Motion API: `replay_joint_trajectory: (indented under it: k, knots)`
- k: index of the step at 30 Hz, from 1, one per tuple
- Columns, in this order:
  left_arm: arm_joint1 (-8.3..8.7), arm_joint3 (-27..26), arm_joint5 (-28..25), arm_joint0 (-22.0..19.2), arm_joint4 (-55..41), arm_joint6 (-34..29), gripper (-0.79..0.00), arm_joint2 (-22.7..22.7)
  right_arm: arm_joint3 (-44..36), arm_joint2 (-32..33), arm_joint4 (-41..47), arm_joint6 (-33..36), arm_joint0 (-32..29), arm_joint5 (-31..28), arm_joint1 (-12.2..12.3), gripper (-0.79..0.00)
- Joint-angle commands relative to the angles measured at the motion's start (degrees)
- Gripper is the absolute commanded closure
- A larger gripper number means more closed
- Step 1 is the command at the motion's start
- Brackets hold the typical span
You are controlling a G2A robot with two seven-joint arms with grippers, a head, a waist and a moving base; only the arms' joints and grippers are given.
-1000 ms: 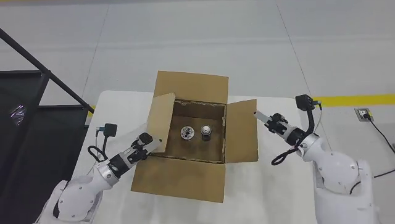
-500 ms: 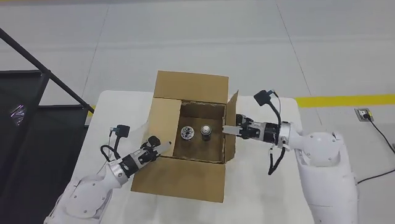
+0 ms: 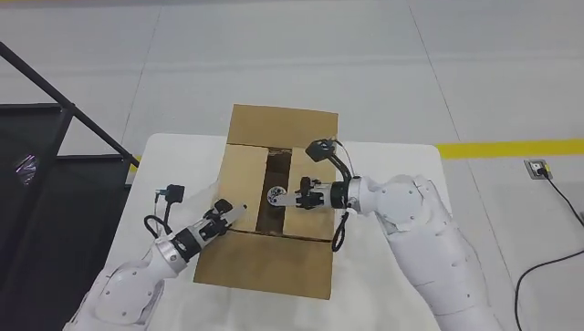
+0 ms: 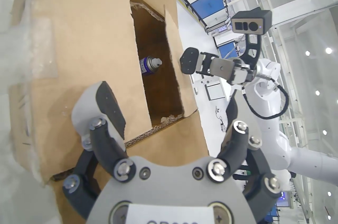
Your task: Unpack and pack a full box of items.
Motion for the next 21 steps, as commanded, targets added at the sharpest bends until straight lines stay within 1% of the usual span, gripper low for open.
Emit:
replay_joint_trajectory:
  k: [1, 4, 8, 11, 13, 15, 18, 21]
  knots:
    - [0.13, -0.8, -1.2, 0.8, -0.3, 0.4, -0.785, -1.1, 1.3, -0.9, -0.2, -0.2, 0.7, -0.4, 0.0, -0.785]
    - [0.46, -2.3, -2.7, 2.7, -1.4, 0.6, -0.785, -3.9, 2.8, -1.9, -0.3, -0.2, 1.5, -0.9, 0.0, -0.785]
    - [1.14, -2.7, -5.2, 7.1, -4.2, -1.3, -0.785, -9.4, 4.0, -2.5, 0.9, -0.9, 2.3, -2.1, 0.0, -0.785]
    - [1.76, -1.5, -7.2, 11.3, -5.7, -4.6, -0.785, -13.9, 2.3, -1.3, 1.8, -2.5, 2.0, -3.6, 0.4, -0.785]
    - [2.13, -0.3, -8.6, 13.7, -7.5, -7.5, -0.785, -16.2, 1.6, -0.5, 1.9, -2.7, 2.0, -2.9, 0.6, -0.785]
    - [2.48, 1.1, -9.8, 15.2, -10.3, -12.1, -0.785, -17.3, 1.6, -0.5, 1.9, -2.7, 2.0, -2.9, 0.6, -0.785]
    - [3.05, 3.0, -12.2, 15.8, -12.6, -20.2, -0.785, -17.6, 1.6, -0.5, 1.9, -2.7, 2.0, -2.9, 0.6, -0.785]
    - [3.34, 4.5, -14.6, 15.9, -15.9, -26.6, -0.785, -15.8, 1.6, -0.5, 1.9, -2.7, 2.0, -2.9, 0.6, -0.785]
